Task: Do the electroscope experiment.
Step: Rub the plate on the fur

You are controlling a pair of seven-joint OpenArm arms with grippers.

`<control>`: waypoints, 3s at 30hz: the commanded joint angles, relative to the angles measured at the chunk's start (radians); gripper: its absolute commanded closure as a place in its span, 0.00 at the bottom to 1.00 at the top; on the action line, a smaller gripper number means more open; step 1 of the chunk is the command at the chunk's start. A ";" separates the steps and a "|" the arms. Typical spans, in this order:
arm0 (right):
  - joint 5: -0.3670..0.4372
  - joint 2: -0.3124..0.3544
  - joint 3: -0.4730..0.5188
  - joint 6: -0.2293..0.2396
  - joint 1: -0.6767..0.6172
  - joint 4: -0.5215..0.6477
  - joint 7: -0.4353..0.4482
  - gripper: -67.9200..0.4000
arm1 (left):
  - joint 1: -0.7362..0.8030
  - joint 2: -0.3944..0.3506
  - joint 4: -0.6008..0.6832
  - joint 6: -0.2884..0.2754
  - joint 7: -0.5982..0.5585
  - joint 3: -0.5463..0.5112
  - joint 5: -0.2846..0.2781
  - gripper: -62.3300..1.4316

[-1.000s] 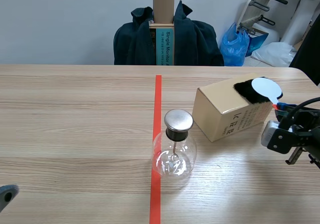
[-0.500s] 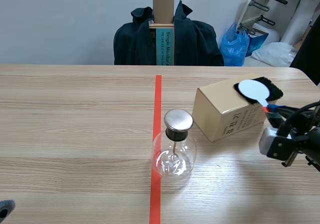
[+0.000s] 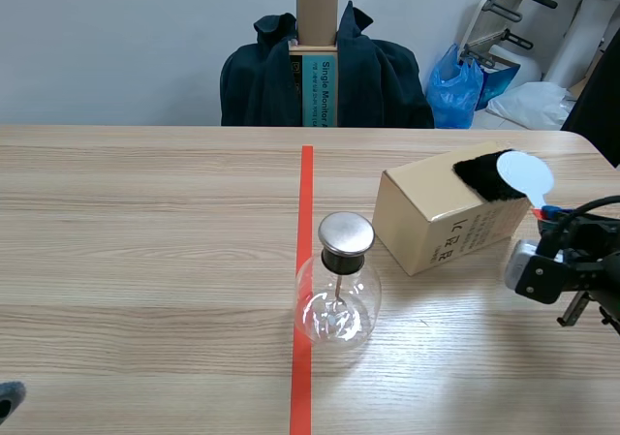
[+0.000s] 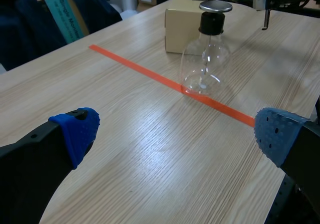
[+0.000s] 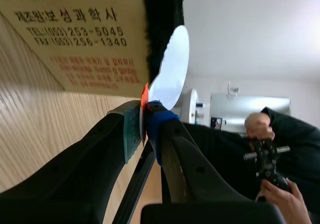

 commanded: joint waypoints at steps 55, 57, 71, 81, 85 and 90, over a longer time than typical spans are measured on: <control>-0.019 0.014 0.008 0.057 0.010 0.009 0.016 0.98 | -0.003 0.005 0.015 -0.002 -0.014 -0.010 0.013 0.00; -0.018 0.013 0.007 0.050 0.014 0.011 0.042 0.98 | -0.003 0.005 0.015 -0.002 -0.014 -0.010 0.013 0.00; -0.009 0.020 0.027 0.039 0.014 0.080 0.049 0.98 | -0.003 0.005 0.015 -0.002 -0.014 -0.010 0.013 0.00; -0.003 0.037 0.087 -0.003 0.006 0.182 0.010 0.98 | -0.003 0.005 0.015 -0.002 -0.014 -0.010 0.013 0.00; 0.019 0.053 0.127 -0.003 0.006 0.258 -0.012 0.98 | -0.003 0.005 0.015 -0.002 -0.014 -0.010 0.013 0.00; 0.071 0.061 0.192 -0.002 0.006 0.359 -0.016 0.98 | -0.003 0.005 0.015 -0.002 -0.014 -0.010 0.013 0.00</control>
